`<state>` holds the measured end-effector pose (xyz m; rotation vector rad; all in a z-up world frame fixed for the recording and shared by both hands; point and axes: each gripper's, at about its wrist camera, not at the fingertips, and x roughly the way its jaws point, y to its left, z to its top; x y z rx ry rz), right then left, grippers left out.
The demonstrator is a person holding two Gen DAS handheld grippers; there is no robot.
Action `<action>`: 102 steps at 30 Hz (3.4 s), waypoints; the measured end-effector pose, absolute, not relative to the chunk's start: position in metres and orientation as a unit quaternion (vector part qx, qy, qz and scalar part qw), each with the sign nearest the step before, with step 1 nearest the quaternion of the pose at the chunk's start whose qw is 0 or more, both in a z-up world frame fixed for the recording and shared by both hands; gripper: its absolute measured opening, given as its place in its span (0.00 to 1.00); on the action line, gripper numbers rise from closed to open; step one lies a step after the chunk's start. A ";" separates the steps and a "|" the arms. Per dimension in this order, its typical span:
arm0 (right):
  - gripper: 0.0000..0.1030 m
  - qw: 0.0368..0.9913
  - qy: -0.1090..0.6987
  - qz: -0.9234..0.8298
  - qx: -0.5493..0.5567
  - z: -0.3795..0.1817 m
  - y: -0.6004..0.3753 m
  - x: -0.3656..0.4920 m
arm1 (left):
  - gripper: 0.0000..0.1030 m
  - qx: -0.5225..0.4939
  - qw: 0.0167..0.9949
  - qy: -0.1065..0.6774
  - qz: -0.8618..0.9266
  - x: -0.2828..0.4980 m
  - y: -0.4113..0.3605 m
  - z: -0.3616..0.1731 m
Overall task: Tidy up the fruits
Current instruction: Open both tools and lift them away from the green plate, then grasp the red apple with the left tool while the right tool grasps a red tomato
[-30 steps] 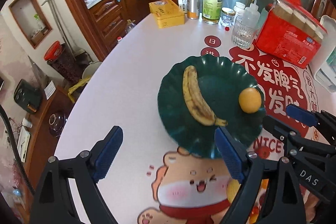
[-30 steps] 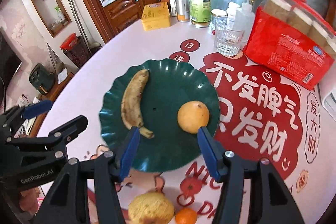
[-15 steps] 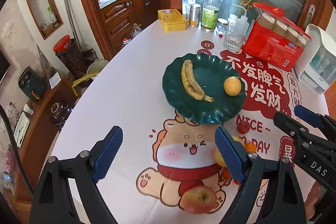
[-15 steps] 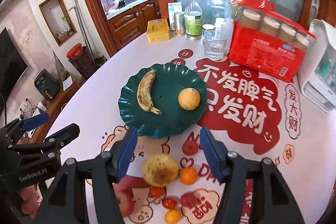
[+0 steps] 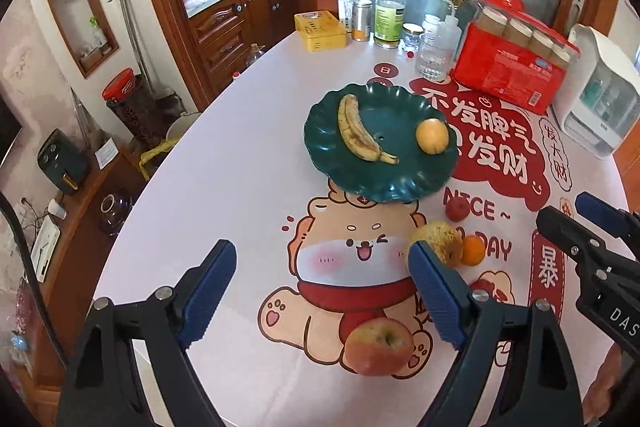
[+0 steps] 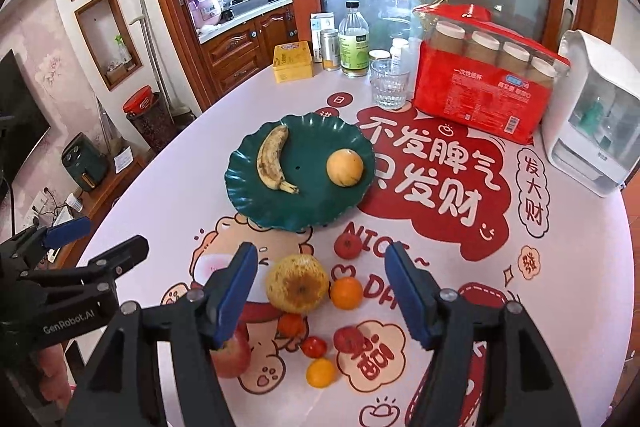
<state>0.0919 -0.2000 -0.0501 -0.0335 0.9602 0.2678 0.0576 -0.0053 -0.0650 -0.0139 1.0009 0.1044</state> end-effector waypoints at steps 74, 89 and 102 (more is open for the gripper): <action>0.58 0.817 0.565 0.115 -0.021 -0.193 -0.237 0.074 | 0.70 -0.051 0.777 0.625 -0.059 0.044 -0.045 -0.212; 0.46 0.811 0.566 0.143 -0.046 -0.210 -0.221 0.081 | 0.68 -0.058 0.782 0.618 -0.056 0.047 -0.043 -0.227; 0.32 0.808 0.566 0.158 -0.038 -0.212 -0.219 0.080 | 0.67 -0.055 0.786 0.614 -0.053 0.044 -0.043 -0.226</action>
